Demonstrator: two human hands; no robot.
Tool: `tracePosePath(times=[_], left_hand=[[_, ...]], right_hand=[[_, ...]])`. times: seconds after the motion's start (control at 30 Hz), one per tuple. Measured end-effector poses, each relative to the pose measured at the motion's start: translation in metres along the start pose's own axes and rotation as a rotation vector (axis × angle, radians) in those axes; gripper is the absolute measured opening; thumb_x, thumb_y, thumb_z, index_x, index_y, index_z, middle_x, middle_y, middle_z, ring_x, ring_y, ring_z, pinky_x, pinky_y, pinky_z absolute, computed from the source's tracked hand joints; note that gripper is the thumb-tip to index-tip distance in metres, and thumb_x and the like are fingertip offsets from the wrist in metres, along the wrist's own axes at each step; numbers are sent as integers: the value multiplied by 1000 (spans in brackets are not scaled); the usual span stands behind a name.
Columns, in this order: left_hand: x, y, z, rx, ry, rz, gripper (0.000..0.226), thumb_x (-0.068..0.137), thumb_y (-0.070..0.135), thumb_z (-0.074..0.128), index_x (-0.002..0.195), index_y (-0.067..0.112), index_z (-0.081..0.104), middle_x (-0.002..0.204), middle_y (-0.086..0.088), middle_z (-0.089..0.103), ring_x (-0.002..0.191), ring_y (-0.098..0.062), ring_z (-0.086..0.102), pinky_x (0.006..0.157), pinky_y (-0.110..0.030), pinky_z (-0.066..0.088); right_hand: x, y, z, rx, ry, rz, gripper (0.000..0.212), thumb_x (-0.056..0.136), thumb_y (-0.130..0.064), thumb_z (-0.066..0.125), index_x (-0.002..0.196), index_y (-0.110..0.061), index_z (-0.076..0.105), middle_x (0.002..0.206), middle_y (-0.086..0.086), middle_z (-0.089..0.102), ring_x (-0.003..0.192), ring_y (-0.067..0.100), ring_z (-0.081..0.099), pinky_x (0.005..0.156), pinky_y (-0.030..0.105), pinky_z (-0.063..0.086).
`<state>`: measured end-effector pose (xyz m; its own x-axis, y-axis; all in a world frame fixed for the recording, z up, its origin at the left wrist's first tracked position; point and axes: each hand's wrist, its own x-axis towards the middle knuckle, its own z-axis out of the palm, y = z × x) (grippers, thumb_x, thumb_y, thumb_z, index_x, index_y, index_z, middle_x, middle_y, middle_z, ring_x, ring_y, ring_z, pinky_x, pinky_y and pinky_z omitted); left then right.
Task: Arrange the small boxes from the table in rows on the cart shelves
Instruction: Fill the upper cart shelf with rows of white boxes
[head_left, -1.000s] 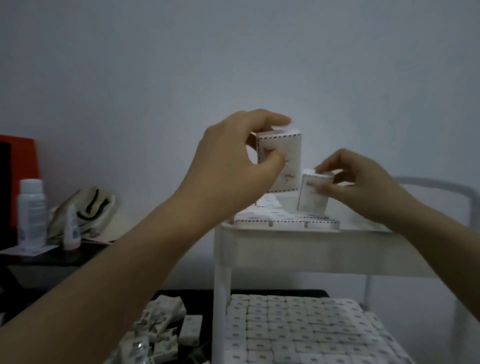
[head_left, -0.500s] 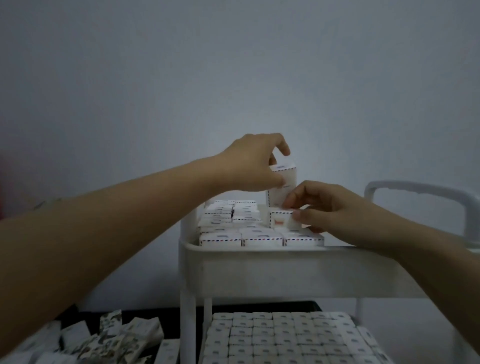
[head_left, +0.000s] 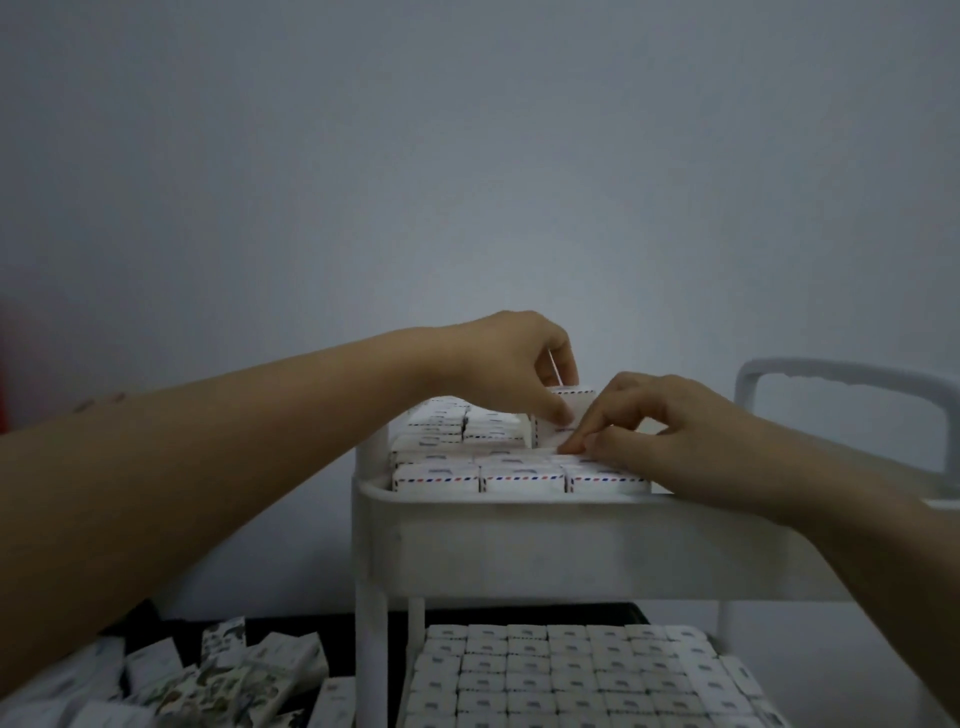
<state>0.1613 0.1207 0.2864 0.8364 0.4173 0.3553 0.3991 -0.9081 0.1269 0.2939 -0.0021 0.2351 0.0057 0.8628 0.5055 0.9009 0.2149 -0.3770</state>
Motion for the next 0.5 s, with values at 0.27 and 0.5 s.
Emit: tracePosePath(times=[0.27,0.5], left_hand=[[-9,-2,4,-1,-173,12,13,83,32,70,96,31,71,97,11,71,98,-7,64,96,-34,49],[-35,-2,-5,225,67,78,30,92,27,56,118,37,65,133,7,55,122,-12,49,104,-29,37]], right_hand=[[-3,-2,2,-20,70,-21,20,80,-34,55,79,-41,73,94,-13,60,80,4,59,73,23,48],[-3,-18,10,-40,378,-121,20,85,-26,54,83,-40,68,88,-15,64,76,5,59,68,25,48]])
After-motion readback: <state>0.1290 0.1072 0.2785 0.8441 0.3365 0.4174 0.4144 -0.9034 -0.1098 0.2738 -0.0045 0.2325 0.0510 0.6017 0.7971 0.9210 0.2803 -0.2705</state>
